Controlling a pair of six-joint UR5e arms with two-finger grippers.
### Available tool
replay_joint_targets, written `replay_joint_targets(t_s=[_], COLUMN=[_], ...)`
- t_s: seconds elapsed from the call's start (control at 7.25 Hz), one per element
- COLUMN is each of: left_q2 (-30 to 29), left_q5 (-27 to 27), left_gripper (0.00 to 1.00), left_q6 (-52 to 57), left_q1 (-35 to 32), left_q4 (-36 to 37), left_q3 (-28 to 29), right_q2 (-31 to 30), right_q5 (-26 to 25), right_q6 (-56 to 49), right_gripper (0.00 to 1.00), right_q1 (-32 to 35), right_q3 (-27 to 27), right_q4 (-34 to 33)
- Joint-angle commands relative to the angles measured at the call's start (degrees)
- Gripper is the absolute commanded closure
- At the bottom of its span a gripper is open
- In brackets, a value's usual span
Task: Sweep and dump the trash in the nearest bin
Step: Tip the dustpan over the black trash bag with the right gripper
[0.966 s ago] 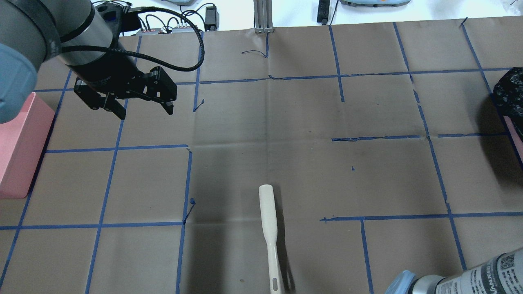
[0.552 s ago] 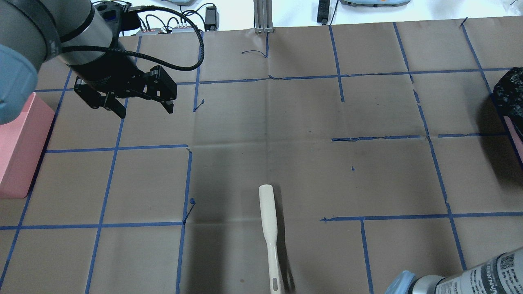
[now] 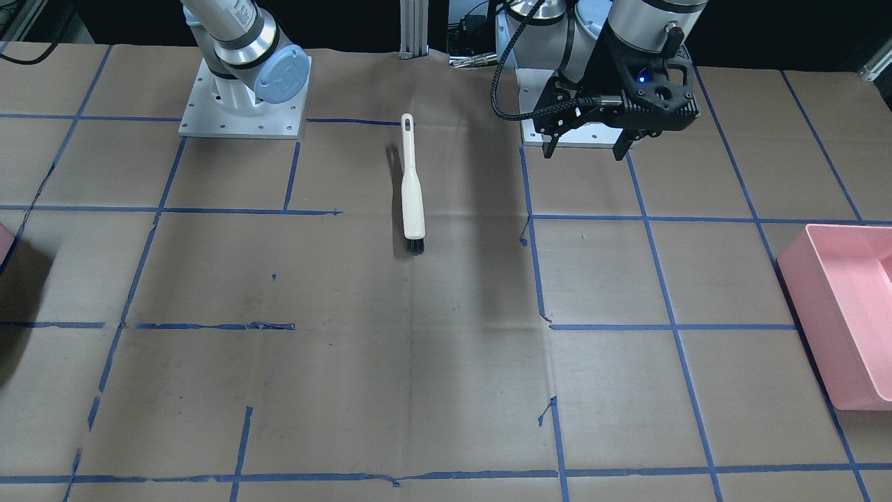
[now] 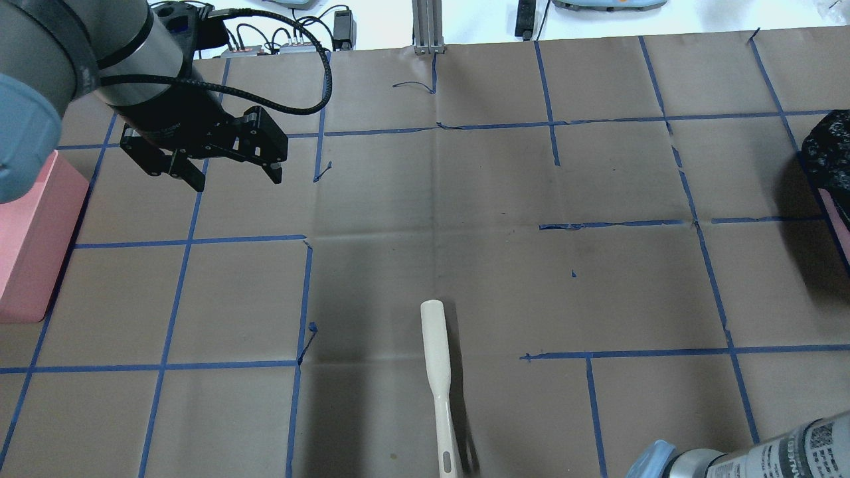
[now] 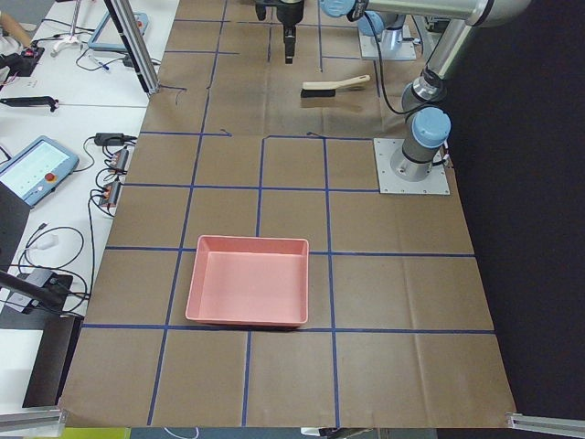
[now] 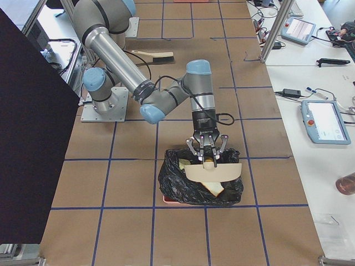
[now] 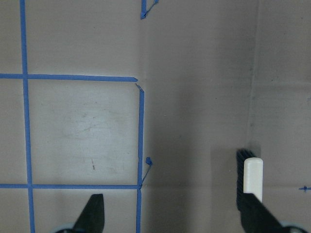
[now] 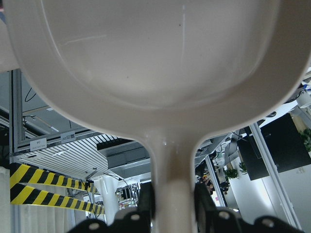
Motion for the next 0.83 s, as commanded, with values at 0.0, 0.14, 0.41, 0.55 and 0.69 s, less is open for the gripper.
replay_joint_targets(t_s=[0.0, 0.14, 0.41, 0.55, 0.69], left_q2=[0.0, 0.0, 0.0, -0.1, 0.0], left_q5=[0.0, 0.0, 0.1, 0.2, 0.3], left_gripper=[0.00, 0.00, 0.00, 0.00, 0.00], left_q6=[0.0, 0.0, 0.2, 0.2, 0.8], left_q1=[0.0, 0.0, 0.0, 0.0, 0.0], left_q4=[0.1, 0.2, 0.2, 0.2, 0.2], left_q3=[0.0, 0.0, 0.0, 0.0, 0.0], right_q2=[-4.5, -6.4, -10.4, -12.8, -14.6], right_q5=[6.5, 9.0, 13.8, 14.7, 18.4], right_q6=[7.5, 11.1, 19.0, 24.1, 28.0], right_gripper=[1.00, 1.00, 1.00, 1.00, 1.00], right_q1=[0.0, 0.0, 0.0, 0.0, 0.0], right_q3=[-0.1, -0.1, -0.1, 0.3, 0.3], right_q4=[13.3, 18.5, 28.9, 34.0, 38.4])
